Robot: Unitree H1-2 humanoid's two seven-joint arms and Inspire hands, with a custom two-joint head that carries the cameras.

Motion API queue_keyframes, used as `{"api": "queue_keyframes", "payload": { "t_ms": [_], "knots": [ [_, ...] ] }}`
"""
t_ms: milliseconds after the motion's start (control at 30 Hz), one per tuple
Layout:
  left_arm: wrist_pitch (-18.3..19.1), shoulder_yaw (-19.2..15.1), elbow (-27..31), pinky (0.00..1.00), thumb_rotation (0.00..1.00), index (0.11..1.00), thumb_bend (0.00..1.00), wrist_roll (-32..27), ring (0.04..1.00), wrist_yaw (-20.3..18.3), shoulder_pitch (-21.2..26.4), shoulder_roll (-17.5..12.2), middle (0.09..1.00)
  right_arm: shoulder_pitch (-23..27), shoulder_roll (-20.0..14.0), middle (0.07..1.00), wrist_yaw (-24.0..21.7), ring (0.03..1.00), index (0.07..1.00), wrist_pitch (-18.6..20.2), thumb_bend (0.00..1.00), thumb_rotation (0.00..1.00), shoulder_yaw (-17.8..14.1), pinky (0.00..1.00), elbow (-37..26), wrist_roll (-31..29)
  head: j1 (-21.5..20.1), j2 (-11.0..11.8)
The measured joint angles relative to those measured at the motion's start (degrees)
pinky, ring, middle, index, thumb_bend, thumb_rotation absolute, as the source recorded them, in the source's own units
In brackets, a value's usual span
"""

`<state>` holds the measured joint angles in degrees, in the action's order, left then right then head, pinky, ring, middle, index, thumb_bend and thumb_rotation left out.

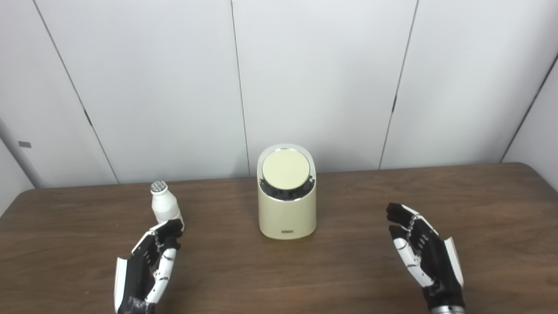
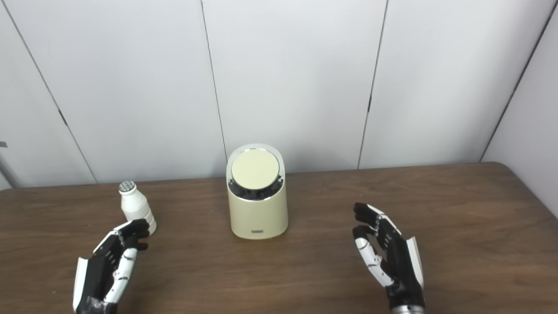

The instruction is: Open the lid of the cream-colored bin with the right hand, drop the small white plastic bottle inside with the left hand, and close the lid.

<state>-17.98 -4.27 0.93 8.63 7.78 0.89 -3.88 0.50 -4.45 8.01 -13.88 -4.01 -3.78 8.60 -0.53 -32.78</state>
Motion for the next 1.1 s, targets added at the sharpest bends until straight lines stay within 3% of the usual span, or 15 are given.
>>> {"api": "queue_keyframes", "payload": {
  "t_ms": [300, 533, 667, 767, 867, 1100],
  "knots": [
    [0.4, 0.2, 0.2, 0.63, 0.69, 0.729, 0.42, 0.7, 0.717, 0.0, -0.1, 0.4, 0.741, -0.1, -0.3, 0.782, 0.0, 0.772, 0.76, 0.1, 0.25, 0.66, -0.3, 0.71, 0.0, 0.2, 0.5, 0.0],
    [1.2, 0.3, 0.3, 0.62, 0.69, 0.726, 0.41, 0.7, 0.72, 0.0, -0.1, 0.5, 0.742, 0.0, -0.9, 0.834, -0.7, 0.831, 0.814, 2.8, 0.39, 0.64, -0.4, 0.75, -0.9, 0.7, 0.0, 0.2],
    [1.2, 0.2, 0.3, 0.62, 0.69, 0.726, 0.4, 0.7, 0.716, 0.0, -0.1, 0.5, 0.74, 2.0, -1.7, 0.884, -2.3, 0.884, 0.868, 5.4, 0.48, 0.77, -0.4, 0.84, -2.5, -0.6, -0.4, 0.3],
    [1.2, 0.2, 0.3, 0.62, 0.7, 0.724, 0.41, 0.8, 0.716, 0.1, -0.1, 0.5, 0.737, 5.0, -3.7, 0.912, -3.9, 0.912, 0.898, 7.4, 0.49, 0.84, -0.4, 0.87, -3.1, -1.4, -0.4, 0.5],
    [1.2, 0.2, 0.3, 0.62, 0.7, 0.728, 0.41, 0.8, 0.722, 0.1, -0.1, 0.5, 0.742, 7.6, -5.0, 0.913, -4.8, 0.91, 0.9, 10.5, 0.52, 0.9, -0.2, 0.86, -5.4, -0.3, -0.4, 0.9],
    [1.2, 0.3, 0.2, 0.64, 0.7, 0.73, 0.42, 1.6, 0.721, 0.4, 0.1, 0.9, 0.743, 13.5, -5.4, 0.941, -6.1, 0.937, 0.922, 25.1, 0.77, 0.9, 2.2, 0.9, -10.7, 7.2, -0.3, 1.4]
  ]
}}
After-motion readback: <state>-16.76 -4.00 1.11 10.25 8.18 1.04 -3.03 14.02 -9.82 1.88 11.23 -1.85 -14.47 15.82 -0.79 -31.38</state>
